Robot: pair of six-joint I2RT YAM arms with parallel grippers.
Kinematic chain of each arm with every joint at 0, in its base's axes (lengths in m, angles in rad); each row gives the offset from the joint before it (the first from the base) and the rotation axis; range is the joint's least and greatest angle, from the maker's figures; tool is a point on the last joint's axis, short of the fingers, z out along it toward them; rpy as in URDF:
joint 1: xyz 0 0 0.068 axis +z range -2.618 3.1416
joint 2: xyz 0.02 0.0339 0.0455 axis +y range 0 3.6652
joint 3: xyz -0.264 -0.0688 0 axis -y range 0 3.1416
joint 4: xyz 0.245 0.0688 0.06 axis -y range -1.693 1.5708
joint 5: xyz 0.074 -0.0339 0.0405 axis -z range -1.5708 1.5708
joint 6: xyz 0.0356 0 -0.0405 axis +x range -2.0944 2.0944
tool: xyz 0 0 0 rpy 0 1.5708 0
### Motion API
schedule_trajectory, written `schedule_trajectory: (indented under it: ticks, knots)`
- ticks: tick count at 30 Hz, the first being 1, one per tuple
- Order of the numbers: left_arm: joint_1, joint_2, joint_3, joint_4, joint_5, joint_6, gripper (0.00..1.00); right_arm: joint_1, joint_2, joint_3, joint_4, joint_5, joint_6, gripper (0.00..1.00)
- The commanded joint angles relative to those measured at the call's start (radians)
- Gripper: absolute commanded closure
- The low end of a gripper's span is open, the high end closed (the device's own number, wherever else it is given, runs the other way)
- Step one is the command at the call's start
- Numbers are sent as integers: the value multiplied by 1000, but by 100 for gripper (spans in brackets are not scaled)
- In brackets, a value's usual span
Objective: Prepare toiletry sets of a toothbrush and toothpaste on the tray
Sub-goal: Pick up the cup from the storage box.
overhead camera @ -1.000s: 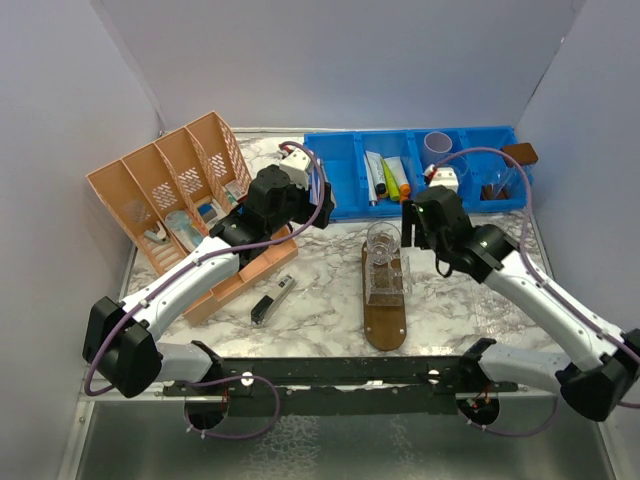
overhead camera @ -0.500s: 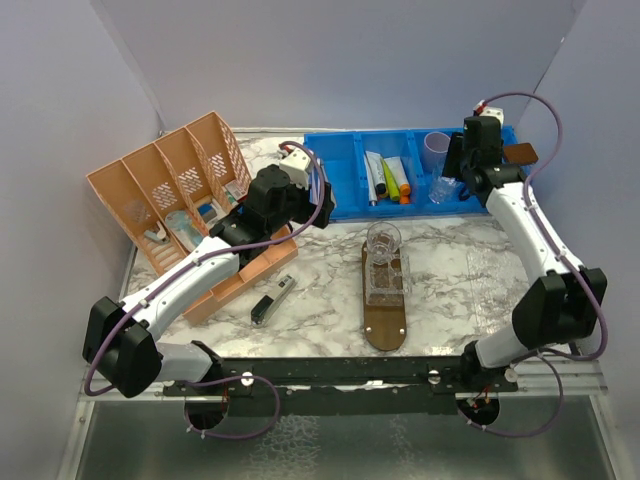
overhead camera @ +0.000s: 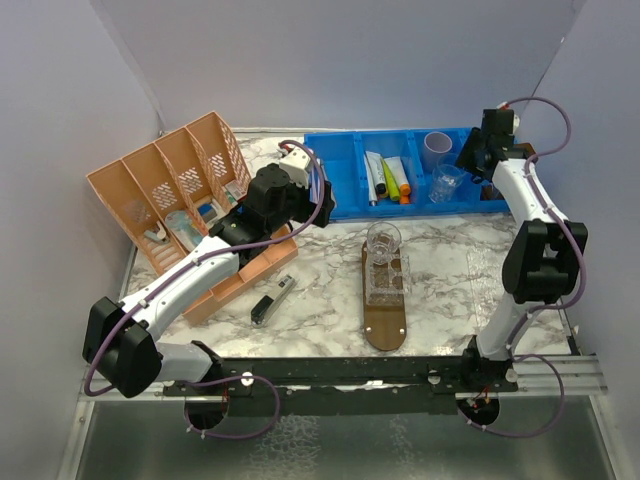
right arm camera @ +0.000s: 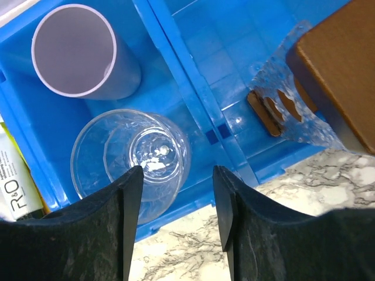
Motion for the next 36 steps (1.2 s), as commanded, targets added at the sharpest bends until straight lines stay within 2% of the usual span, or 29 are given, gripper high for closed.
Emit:
schedule_trajectory:
  ticks: [1, 4, 20, 31, 36]
  knots:
    - [5, -23, 31, 3, 3, -3, 3, -21, 44, 25, 26, -54, 47, 52]
    - [6, -21, 31, 4, 3, -3, 3, -39, 70, 18, 34, -84, 58, 62]
    - [6, -11, 33, 2, 13, -7, 3, -43, 60, 86, -14, -110, 25, 92]
    - [6, -15, 32, 3, 8, -7, 3, -43, -22, 231, -119, -126, -27, 95]
    - [6, -15, 33, 1, 13, -9, 3, -43, -244, 70, -87, -248, -103, 97]
